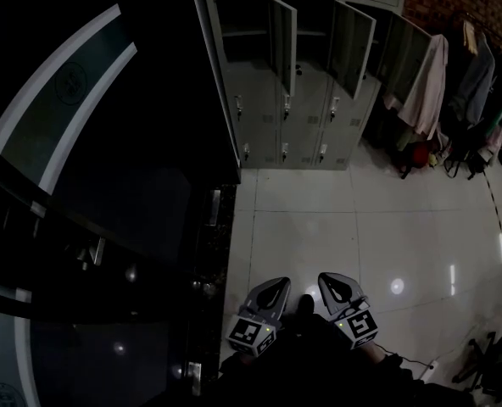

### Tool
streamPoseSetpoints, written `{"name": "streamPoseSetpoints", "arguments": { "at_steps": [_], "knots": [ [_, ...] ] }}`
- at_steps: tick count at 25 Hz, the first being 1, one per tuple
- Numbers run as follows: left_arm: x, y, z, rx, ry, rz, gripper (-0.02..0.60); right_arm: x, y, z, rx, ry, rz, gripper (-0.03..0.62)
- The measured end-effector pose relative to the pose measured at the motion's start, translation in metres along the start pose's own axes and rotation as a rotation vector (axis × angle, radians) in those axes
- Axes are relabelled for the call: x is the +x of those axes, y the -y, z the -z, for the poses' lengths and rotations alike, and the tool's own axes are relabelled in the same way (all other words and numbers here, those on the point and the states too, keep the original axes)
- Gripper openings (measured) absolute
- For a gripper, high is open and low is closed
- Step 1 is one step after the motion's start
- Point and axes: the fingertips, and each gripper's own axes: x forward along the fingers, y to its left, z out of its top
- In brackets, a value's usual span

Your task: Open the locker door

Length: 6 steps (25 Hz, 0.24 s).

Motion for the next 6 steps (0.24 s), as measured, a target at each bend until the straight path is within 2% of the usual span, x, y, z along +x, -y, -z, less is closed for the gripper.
{"name": "streamPoseSetpoints", "arguments": {
  "at_steps": [6],
  "knots": [
    [-0.007,0.014,-0.009,0.022,-0.002,0.004,0.018,-0.009,-0.017,-0.034,-0.045,0.038,-0.021,0.0]
  ]
}}
